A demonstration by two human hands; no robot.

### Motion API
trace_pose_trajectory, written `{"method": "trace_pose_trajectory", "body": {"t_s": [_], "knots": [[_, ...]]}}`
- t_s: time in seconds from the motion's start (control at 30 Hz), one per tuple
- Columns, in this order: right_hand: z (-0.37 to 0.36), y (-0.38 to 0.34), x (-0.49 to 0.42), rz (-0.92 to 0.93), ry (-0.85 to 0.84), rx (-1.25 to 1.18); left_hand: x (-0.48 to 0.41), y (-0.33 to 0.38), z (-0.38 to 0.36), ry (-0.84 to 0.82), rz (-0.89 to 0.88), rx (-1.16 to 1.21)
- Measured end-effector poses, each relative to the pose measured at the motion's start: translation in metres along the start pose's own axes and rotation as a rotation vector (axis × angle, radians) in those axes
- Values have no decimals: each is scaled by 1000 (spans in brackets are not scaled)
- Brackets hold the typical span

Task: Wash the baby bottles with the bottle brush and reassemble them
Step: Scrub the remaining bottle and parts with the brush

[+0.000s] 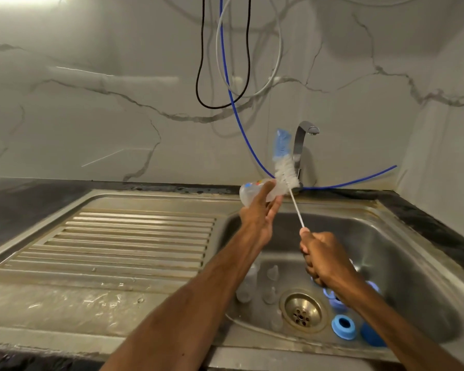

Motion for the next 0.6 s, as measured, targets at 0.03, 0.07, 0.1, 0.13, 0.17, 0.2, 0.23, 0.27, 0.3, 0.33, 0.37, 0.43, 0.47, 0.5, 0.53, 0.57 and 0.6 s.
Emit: {"method": "trace_pose_trajectory", "body": {"t_s": [0.03, 0.07, 0.1, 0.13, 0.17, 0.2, 0.23, 0.27, 0.3, 0.33, 0.37, 0.43, 0.47, 0.5, 0.53, 0.57, 0.6], "knots": [[0, 6, 4, 32, -31, 54, -3, 3, 2, 19, -9, 15], [-1, 12, 9, 56, -69, 103, -7, 8, 7, 45, -17, 32], [-2, 15, 14, 70, -99, 133, -12, 11, 12, 70, -26, 47], [-3, 15, 15, 82, -109, 136, -15, 13, 16, 88, -33, 50], [-4, 13, 13, 81, -105, 117, -14, 13, 17, 92, -32, 40], [-5, 8, 10, 61, -84, 69, -10, 9, 16, 79, -20, 20], [-6, 2, 6, 23, -62, 11, -5, 4, 13, 57, 2, -6], [-6, -3, 3, -8, -34, -27, 0, -4, 10, 34, 26, -32], [-4, -6, 2, -18, -11, -40, 5, -10, 6, 18, 50, -54], [-1, -7, 3, -20, -5, -38, 7, -15, 3, 9, 66, -67], [1, -6, 7, -27, -16, -41, 6, -16, 2, 5, 66, -70], [4, -1, 18, -57, -87, -47, -1, -9, 4, 30, 27, -36], [4, 0, 22, -40, -111, -21, -6, -4, 6, 49, 11, -9], [4, 2, 21, -4, -117, 26, -12, -2, 10, 67, 1, 3], [3, 3, 17, 30, -102, 66, -15, -1, 12, 72, -3, 3], [2, 2, 10, 38, -73, 82, -14, -3, 12, 61, 1, -7], [2, 2, 4, 31, -43, 79, -11, -6, 10, 50, 13, -24]]}}
Point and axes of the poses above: each hand's wrist, its own x-axis away from the middle knuckle, its own z-axis out of the back of the hand, y = z × x, the point moved 2 cm from there along -x, towards the middle knuckle, and after that the axes turned 9 degrees about y, right-handed, at the moved point
